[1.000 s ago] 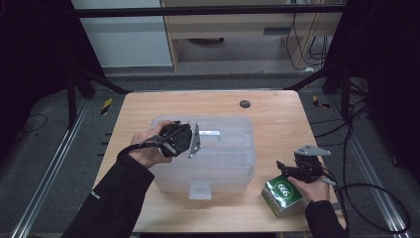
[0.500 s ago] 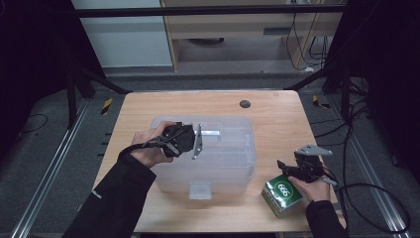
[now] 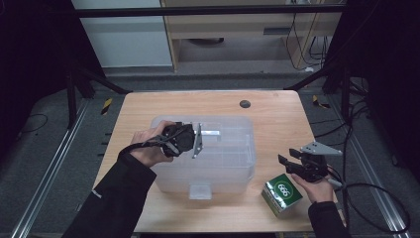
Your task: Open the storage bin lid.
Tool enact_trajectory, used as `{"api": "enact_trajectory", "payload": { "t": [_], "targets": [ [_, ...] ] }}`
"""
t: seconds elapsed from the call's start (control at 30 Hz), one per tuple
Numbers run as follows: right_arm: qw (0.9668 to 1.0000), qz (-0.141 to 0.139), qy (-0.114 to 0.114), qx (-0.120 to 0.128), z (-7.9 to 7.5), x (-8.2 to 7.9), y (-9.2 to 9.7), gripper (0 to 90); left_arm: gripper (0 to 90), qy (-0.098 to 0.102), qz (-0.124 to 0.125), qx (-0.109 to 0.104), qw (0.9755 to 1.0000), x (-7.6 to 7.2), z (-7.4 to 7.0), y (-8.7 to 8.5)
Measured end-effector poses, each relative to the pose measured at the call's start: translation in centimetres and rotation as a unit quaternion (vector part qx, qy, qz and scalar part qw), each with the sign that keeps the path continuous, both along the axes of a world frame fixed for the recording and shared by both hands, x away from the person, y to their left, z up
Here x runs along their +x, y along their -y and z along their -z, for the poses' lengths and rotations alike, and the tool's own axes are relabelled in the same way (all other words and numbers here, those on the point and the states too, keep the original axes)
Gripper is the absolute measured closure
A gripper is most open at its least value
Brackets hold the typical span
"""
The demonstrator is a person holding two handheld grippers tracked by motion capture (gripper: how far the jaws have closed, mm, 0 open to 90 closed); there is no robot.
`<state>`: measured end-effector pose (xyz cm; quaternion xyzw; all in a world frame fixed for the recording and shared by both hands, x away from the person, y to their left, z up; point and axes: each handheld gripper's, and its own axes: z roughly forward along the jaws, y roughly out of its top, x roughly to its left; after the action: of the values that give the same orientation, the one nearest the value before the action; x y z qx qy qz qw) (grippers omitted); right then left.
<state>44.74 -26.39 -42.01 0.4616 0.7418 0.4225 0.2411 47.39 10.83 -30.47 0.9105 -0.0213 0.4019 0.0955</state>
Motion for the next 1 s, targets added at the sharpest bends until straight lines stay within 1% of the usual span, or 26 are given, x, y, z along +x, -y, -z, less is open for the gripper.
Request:
{"api": "enact_trajectory", "payload": {
  "t": [0.03,0.07,0.1,0.13,0.2,0.23,0.27,0.3,0.33,0.37,0.4,0.43,0.5,0.53,0.57,0.63,0.73,0.83,0.9,0.97,1.0],
  "targets": [
    [1.0,-0.009,-0.001,0.001,-0.3,-0.3,-0.2,56.7,73.0,-0.001,0.0,-0.002,1.0,0.1,0.0,0.0],
    [1.0,-0.009,-0.001,0.001,-0.3,-0.3,-0.2,56.7,73.0,-0.002,-0.001,-0.002,1.0,0.1,-0.1,0.0],
    [0.9999,-0.013,-0.001,0.0,-0.4,-0.3,-0.3,58.8,72.9,-0.003,-0.002,-0.002,1.0,0.1,-0.1,0.0],
    [0.9997,-0.023,-0.002,0.007,-0.6,-0.5,-0.4,63.7,72.9,-0.003,-0.002,-0.003,1.0,0.1,-0.1,0.0],
    [0.9995,-0.029,-0.007,0.011,-0.8,-0.7,-0.4,68.8,72.8,-0.001,0.0,-0.007,1.0,0.2,0.0,0.0],
    [0.9995,-0.029,-0.007,0.011,-0.8,-0.7,-0.4,68.8,72.8,-0.001,0.0,-0.007,1.0,0.2,0.0,0.0],
    [0.9995,-0.03,-0.007,0.01,-0.9,-0.8,-0.5,71.3,72.8,-0.003,-0.003,-0.005,1.0,0.2,-0.1,0.0],
    [0.9993,-0.035,-0.006,0.011,-1.0,-0.8,-0.5,73.2,72.7,-0.004,-0.005,-0.005,1.0,0.2,-0.2,0.0],
    [0.9988,-0.046,-0.01,0.016,-1.1,-1.0,-0.7,76.8,72.7,-0.003,-0.005,-0.005,1.0,0.3,-0.2,0.0],
    [0.9988,-0.046,-0.01,0.016,-1.1,-1.0,-0.7,76.8,72.7,-0.003,-0.005,-0.005,1.0,0.3,-0.2,0.0],
    [0.9982,-0.057,-0.012,0.016,-1.3,-1.1,-0.9,80.4,72.7,-0.003,-0.005,-0.006,1.0,0.3,-0.2,0.0],
    [0.9979,-0.062,-0.013,0.016,-1.3,-1.3,-1.1,82.5,72.7,-0.003,-0.005,-0.006,1.0,0.3,-0.2,0.0],
    [0.9976,-0.066,-0.01,0.016,-1.4,-1.3,-1.2,84.2,72.7,-0.003,-0.006,-0.008,0.9999,0.3,-0.2,0.0],
    [0.9975,-0.069,-0.009,0.015,-1.5,-1.4,-1.3,86.2,72.6,-0.003,-0.007,-0.007,0.9999,0.4,-0.2,0.0],
    [0.9967,-0.078,-0.008,0.019,-1.6,-1.6,-1.5,89.8,72.5,-0.002,-0.007,-0.008,0.9999,0.4,-0.3,0.0],
    [0.9963,-0.083,-0.009,0.021,-1.6,-1.7,-1.5,90.0,72.4,0.001,-0.01,-0.012,0.9999,0.4,-0.3,0.0],
    [0.9954,-0.092,-0.016,0.022,-1.6,-1.8,-1.8,90.0,72.1,0.005,-0.015,-0.023,0.9996,0.7,-0.5,0.0],
    [0.9945,-0.099,-0.024,0.021,-1.6,-1.9,-2.2,90.0,71.9,0.007,-0.02,-0.022,0.9995,0.9,-0.7,0.1],
    [0.9942,-0.103,-0.023,0.021,-1.6,-2.0,-2.3,90.0,71.8,0.007,-0.022,-0.025,0.9994,1.0,-0.8,0.1],
    [0.9936,-0.108,-0.023,0.023,-1.7,-2.1,-2.6,90.0,71.5,0.008,-0.024,-0.037,0.999,1.2,-0.8,0.0],
    [0.9936,-0.108,-0.023,0.023,-1.7,-2.1,-2.6,90.0,71.5,0.006,-0.024,-0.038,0.999,1.3,-0.9,0.0]
  ]
}}
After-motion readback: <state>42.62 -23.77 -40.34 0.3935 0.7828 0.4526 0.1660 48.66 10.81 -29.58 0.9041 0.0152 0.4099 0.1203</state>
